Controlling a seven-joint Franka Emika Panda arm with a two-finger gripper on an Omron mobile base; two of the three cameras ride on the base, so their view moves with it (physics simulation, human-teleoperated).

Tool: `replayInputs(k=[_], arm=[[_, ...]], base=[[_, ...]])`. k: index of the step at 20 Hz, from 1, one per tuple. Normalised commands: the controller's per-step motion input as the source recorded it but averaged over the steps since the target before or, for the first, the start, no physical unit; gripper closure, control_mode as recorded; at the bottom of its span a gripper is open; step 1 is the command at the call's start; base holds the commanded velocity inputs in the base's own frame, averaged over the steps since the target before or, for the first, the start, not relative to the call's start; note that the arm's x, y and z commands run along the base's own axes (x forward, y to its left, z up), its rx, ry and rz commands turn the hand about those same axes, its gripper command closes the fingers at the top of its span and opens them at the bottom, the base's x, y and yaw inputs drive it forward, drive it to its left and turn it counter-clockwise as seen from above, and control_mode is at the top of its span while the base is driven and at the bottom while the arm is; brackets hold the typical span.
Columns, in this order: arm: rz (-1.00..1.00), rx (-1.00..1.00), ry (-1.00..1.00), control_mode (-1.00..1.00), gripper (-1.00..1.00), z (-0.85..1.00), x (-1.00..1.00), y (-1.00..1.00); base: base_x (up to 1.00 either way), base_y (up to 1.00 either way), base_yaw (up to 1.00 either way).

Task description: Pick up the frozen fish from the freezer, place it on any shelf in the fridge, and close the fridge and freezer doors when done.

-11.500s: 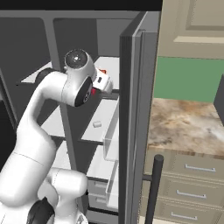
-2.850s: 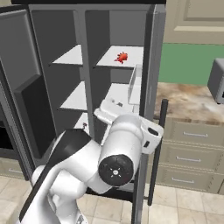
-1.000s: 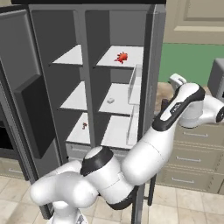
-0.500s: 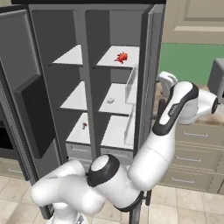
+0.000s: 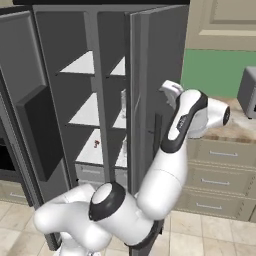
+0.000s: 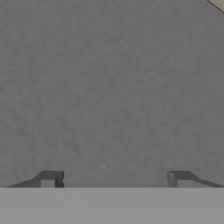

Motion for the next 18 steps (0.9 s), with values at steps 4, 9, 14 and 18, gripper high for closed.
replayInputs(k=[4,9,14,18], arm=[[0.00,-0.04,-0.02,-1.00,-1.00,0.00,0.05,0.91],[-0.11,-0.05,0.00,-1.00,-1.00,0.01,0.19,0.80],[-0.33,-0.09,0.00,-1.00,-1.00,0.03,0.27,0.66],[-0.34,-0.09,0.00,-1.00,-1.00,0.03,0.43,0.48]], base=[[0.00,0.00,0.00],[0.00,0.00,0.00],[0.00,0.00,0.00],[0.00,0.00,0.00]])
